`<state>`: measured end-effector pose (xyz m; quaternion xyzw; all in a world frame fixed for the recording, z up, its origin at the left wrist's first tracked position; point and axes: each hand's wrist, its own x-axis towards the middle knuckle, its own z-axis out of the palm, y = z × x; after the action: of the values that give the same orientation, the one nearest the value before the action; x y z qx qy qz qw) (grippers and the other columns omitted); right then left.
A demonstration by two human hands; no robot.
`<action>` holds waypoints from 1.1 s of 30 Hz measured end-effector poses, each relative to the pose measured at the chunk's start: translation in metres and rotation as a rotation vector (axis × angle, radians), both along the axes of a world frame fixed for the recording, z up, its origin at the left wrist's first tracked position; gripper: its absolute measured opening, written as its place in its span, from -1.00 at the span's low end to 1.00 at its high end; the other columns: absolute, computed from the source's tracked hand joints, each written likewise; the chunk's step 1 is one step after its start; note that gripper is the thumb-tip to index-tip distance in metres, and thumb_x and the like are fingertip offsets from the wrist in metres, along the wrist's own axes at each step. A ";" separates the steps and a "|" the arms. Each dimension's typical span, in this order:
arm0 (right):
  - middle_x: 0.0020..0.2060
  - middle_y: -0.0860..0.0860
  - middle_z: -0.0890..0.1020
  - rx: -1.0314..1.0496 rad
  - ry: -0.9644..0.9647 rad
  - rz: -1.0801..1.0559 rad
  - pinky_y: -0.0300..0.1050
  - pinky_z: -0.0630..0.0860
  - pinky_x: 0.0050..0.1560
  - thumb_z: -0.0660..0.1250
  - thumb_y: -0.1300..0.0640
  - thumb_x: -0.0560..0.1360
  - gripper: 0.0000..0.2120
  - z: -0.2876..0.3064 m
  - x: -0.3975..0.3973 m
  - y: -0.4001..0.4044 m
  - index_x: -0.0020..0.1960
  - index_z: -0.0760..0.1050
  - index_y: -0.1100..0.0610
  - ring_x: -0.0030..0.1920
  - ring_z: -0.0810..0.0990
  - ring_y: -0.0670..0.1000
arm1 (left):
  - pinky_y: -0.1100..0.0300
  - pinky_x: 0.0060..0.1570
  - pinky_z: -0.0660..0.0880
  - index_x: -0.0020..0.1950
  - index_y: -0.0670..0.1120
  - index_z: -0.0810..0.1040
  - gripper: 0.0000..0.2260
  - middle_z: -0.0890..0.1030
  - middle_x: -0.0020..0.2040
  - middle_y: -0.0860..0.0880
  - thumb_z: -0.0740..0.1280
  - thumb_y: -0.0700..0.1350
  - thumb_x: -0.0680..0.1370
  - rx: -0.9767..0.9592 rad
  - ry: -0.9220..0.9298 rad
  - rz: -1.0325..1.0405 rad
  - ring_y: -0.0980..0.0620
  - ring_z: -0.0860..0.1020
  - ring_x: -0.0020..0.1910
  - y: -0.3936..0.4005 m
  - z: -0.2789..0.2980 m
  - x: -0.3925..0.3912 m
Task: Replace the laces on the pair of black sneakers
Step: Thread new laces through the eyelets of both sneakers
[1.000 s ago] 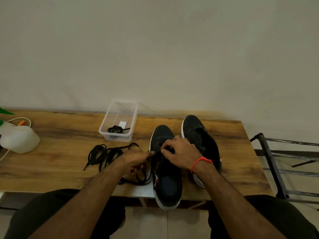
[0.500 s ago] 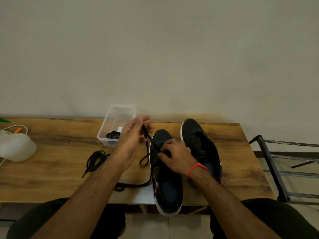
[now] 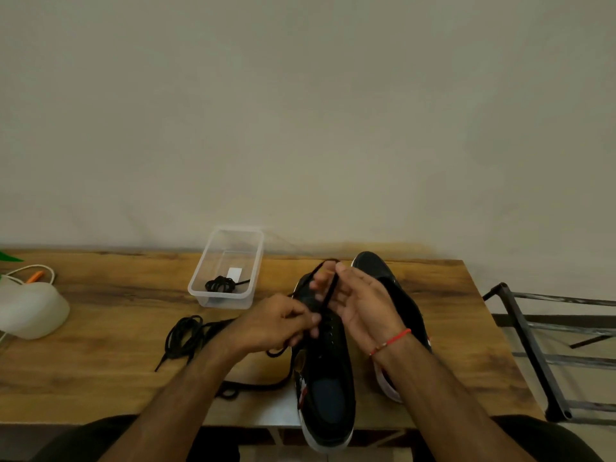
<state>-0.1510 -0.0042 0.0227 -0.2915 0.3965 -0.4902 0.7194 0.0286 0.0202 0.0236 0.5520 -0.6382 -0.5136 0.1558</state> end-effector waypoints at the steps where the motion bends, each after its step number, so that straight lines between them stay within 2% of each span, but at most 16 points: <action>1: -0.16 0.17 0.66 0.002 -0.069 -0.070 -0.01 0.62 -0.07 0.24 0.18 0.64 -0.75 0.001 -0.004 -0.005 0.18 0.55 0.33 -0.12 0.67 0.12 | 0.26 -0.37 0.39 -0.06 -0.11 0.69 -0.71 0.54 -0.40 0.04 0.28 0.02 0.67 0.046 -0.056 -0.006 0.14 0.44 -0.45 -0.001 -0.002 0.004; 3: -0.26 0.11 0.60 -0.003 -0.149 -0.169 -0.07 0.61 -0.18 0.23 0.20 0.65 -0.78 0.003 -0.014 -0.014 0.17 0.55 0.31 -0.27 0.60 0.05 | 0.22 -0.24 0.46 -0.02 -0.09 0.70 -0.75 0.63 -0.28 0.05 0.28 0.00 0.67 0.052 -0.170 0.052 0.17 0.52 -0.35 -0.001 -0.004 0.008; 5: -0.29 0.08 0.54 -0.031 -0.065 -0.187 -0.15 0.50 -0.35 0.26 0.19 0.64 -0.79 0.002 -0.020 -0.017 0.15 0.57 0.29 -0.38 0.48 -0.01 | 0.30 -0.09 0.49 0.16 -0.01 0.66 -0.81 0.66 0.01 0.10 0.29 -0.01 0.67 -0.077 -0.215 0.165 0.24 0.57 -0.12 0.000 -0.003 0.005; 7: -0.30 0.06 0.53 -0.093 0.135 -0.079 -0.20 0.39 -0.42 0.30 0.18 0.61 -0.82 0.003 -0.018 -0.012 0.09 0.61 0.26 -0.42 0.41 -0.06 | 0.31 0.04 0.45 0.30 0.04 0.59 -0.74 0.60 0.21 0.10 0.23 0.06 0.68 -0.137 -0.089 0.264 0.20 0.56 0.12 -0.001 0.001 -0.001; 8: -0.32 0.05 0.54 -0.148 0.262 0.013 -0.22 0.36 -0.44 0.31 0.17 0.61 -0.83 0.004 -0.015 -0.007 0.06 0.63 0.24 -0.43 0.40 -0.07 | 0.26 0.06 0.43 0.29 0.05 0.61 -0.69 0.62 0.22 0.08 0.16 0.11 0.70 -0.081 0.040 0.288 0.16 0.56 0.18 -0.001 0.003 -0.004; 10: -0.35 -0.02 0.58 -0.313 0.536 0.217 -0.27 0.35 -0.42 0.31 0.15 0.62 -0.84 0.003 -0.008 0.002 0.04 0.66 0.15 -0.43 0.42 -0.11 | 0.15 0.01 0.42 0.24 0.02 0.65 -0.56 0.69 0.09 0.04 0.04 0.18 0.71 0.100 0.345 0.333 0.13 0.62 0.10 0.000 0.008 -0.013; 12: -0.37 -0.09 0.61 -0.477 0.756 0.420 -0.30 0.42 -0.30 0.32 0.13 0.62 -0.84 -0.001 -0.001 0.007 0.01 0.67 0.13 -0.39 0.50 -0.18 | 0.11 -0.04 0.48 0.24 -0.06 0.64 -0.57 0.72 0.01 -0.04 0.06 0.13 0.72 0.154 0.570 0.461 0.07 0.66 -0.04 -0.002 0.007 -0.017; 15: -0.37 -0.21 0.62 -0.571 0.948 0.737 -0.27 0.50 -0.12 0.34 0.08 0.61 -0.84 -0.002 0.001 0.011 0.03 0.66 0.13 -0.27 0.58 -0.24 | 0.07 -0.08 0.54 0.21 -0.16 0.59 -0.67 0.71 -0.12 -0.09 0.12 0.01 0.72 0.124 0.761 0.736 -0.01 0.65 -0.15 -0.011 0.004 -0.008; 17: -0.33 -0.18 0.64 -0.564 0.984 0.872 -0.25 0.52 -0.10 0.33 0.01 0.61 -0.80 -0.003 0.002 0.015 0.06 0.66 0.10 -0.24 0.60 -0.23 | 0.14 -0.28 0.54 0.13 -0.16 0.59 -0.70 0.59 -0.27 -0.04 0.14 -0.02 0.72 0.082 0.831 0.852 0.04 0.56 -0.32 -0.017 0.005 0.002; 19: -0.23 -0.02 0.67 -0.576 0.997 0.771 -0.03 0.60 -0.10 0.29 -0.17 0.58 -0.66 -0.006 0.004 0.017 0.05 0.65 0.08 -0.22 0.63 -0.09 | 0.24 -0.47 0.39 0.05 -0.12 0.56 -0.70 0.42 -0.35 0.02 0.13 0.03 0.72 0.001 0.745 0.837 0.12 0.39 -0.45 -0.016 0.007 0.007; 20: -0.16 0.02 0.68 -0.591 0.986 0.640 0.05 0.61 -0.07 0.27 -0.25 0.56 -0.60 -0.007 0.005 0.017 0.07 0.64 0.06 -0.18 0.64 -0.03 | 0.26 -0.48 0.32 0.02 -0.09 0.54 -0.70 0.39 -0.35 0.05 0.12 0.06 0.72 -0.057 0.613 0.776 0.13 0.34 -0.45 -0.013 0.010 0.006; 23: -0.01 -0.06 0.68 -0.524 0.710 0.269 -0.09 0.60 -0.05 0.30 -0.23 0.55 -0.64 -0.008 0.006 0.011 0.24 0.58 -0.07 -0.05 0.66 -0.07 | 0.24 -0.32 0.40 -0.04 0.00 0.54 -0.71 0.51 -0.27 0.11 0.11 0.06 0.72 -0.279 0.103 0.406 0.12 0.48 -0.29 -0.004 0.013 -0.005; 26: -0.02 0.03 0.69 -0.495 0.559 0.167 -0.14 0.60 -0.11 0.36 -0.03 0.55 -0.71 -0.009 0.003 0.005 0.24 0.61 0.01 -0.14 0.67 0.04 | 0.05 -0.04 0.59 0.11 -0.02 0.59 -0.72 0.66 -0.08 0.05 0.10 -0.01 0.73 -0.342 -0.112 0.132 0.11 0.62 -0.09 0.003 0.006 -0.017; 29: -0.05 0.02 0.70 -0.529 0.620 0.095 -0.11 0.62 -0.13 0.39 0.17 0.57 -0.88 -0.012 0.002 0.003 0.07 0.68 0.13 -0.17 0.68 0.06 | 0.16 -0.09 0.60 0.18 0.00 0.60 -0.77 0.67 -0.04 0.08 0.17 0.01 0.71 -0.284 -0.131 0.100 0.21 0.62 -0.14 0.004 0.001 -0.021; 31: -0.08 -0.06 0.71 -0.534 0.685 0.059 -0.20 0.60 -0.01 0.40 0.22 0.56 -0.89 -0.013 0.000 0.001 -0.01 0.70 0.07 -0.05 0.68 -0.08 | 0.27 -0.23 0.53 0.24 0.02 0.59 -0.81 0.68 -0.03 0.06 0.29 -0.01 0.67 -0.214 0.063 0.176 0.27 0.60 -0.22 0.005 0.003 -0.022; 33: -0.12 -0.10 0.71 -0.550 0.718 0.017 -0.25 0.58 0.01 0.43 0.22 0.53 -0.88 -0.011 -0.002 -0.001 -0.03 0.67 0.02 -0.03 0.67 -0.15 | 0.36 -0.34 0.44 0.21 0.02 0.62 -0.83 0.69 -0.11 0.07 0.35 -0.04 0.64 -0.094 0.248 0.256 0.31 0.55 -0.34 0.006 0.011 -0.021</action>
<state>-0.1529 -0.0052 0.0121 -0.6265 0.4736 -0.4393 0.4360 0.0076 0.0260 0.0343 0.5531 -0.5620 -0.5232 0.3233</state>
